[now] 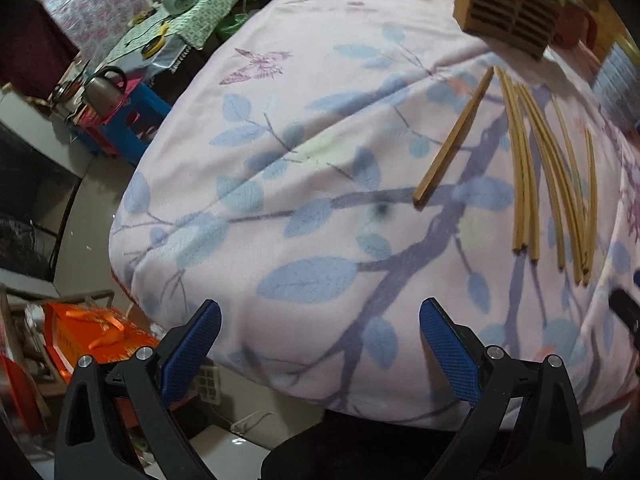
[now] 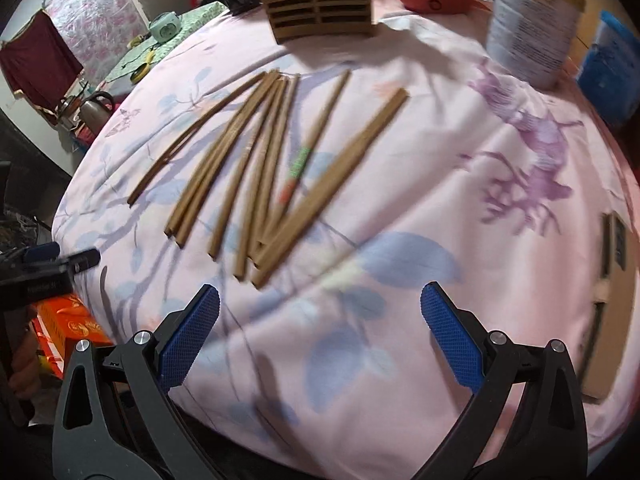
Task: Organize utensils
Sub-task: 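Lower the right tool onto a wooden chopstick and close it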
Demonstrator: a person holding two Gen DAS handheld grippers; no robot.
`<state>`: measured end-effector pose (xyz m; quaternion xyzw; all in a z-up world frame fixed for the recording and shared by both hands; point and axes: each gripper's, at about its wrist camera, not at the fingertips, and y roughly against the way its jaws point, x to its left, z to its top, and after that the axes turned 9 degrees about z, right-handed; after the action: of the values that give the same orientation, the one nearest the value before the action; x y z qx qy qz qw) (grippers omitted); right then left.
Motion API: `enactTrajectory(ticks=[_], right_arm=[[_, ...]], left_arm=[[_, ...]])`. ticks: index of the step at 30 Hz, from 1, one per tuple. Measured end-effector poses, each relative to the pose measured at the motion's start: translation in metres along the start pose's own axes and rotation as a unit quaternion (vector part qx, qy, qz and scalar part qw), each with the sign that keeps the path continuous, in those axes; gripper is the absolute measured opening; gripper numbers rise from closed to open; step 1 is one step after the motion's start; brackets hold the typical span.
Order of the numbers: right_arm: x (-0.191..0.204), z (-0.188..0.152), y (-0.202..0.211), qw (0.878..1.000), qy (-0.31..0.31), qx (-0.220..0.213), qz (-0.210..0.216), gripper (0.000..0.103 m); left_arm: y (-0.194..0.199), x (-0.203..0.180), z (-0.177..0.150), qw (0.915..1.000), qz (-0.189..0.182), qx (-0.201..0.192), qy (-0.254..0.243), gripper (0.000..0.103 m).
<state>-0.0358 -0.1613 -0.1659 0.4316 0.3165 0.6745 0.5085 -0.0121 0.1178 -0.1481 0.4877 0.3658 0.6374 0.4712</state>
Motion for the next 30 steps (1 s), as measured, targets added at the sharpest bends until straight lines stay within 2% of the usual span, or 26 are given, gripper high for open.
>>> enactTrajectory(ticks=[7,10,12,14,15,17,20,25,29,30], right_arm=[[-0.004,0.005,-0.017,0.997,-0.042,-0.026,-0.065,0.096],[-0.013,-0.001,-0.021,0.994,-0.060,-0.024,-0.084,0.094],[-0.020,-0.003,-0.016,0.990,-0.068,-0.031,-0.116,0.094],[-0.035,-0.007,-0.003,0.978,-0.075,-0.040,-0.190,0.093],[-0.047,-0.010,0.008,0.974,-0.090,-0.044,-0.204,0.089],[-0.056,-0.015,0.023,0.979,-0.107,-0.052,-0.165,0.089],[-0.045,-0.020,0.029,0.984,-0.094,-0.062,-0.138,0.087],[-0.025,-0.022,0.013,0.992,-0.074,-0.047,-0.089,0.063],[-0.008,-0.020,0.009,0.996,-0.041,-0.050,-0.061,0.057],[-0.007,-0.019,0.007,0.997,-0.037,-0.048,-0.057,0.052]], left_arm=[[-0.008,-0.005,0.025,0.9985,-0.018,-0.016,-0.049,0.098],[-0.012,-0.014,0.035,0.9969,-0.023,-0.023,-0.072,0.098],[-0.015,-0.020,0.038,0.9958,-0.030,-0.025,-0.083,0.098],[-0.018,-0.024,0.040,0.9951,-0.035,-0.026,-0.089,0.097],[-0.018,-0.027,0.040,0.9946,-0.040,-0.027,-0.092,0.097],[-0.021,-0.030,0.041,0.9938,-0.046,-0.029,-0.097,0.098],[-0.020,-0.033,0.043,0.9930,-0.052,-0.036,-0.100,0.098],[-0.016,-0.036,0.047,0.9926,-0.053,-0.046,-0.100,0.098],[-0.016,-0.034,0.047,0.9931,-0.047,-0.046,-0.097,0.098],[-0.016,-0.035,0.046,0.9933,-0.046,-0.045,-0.096,0.098]])
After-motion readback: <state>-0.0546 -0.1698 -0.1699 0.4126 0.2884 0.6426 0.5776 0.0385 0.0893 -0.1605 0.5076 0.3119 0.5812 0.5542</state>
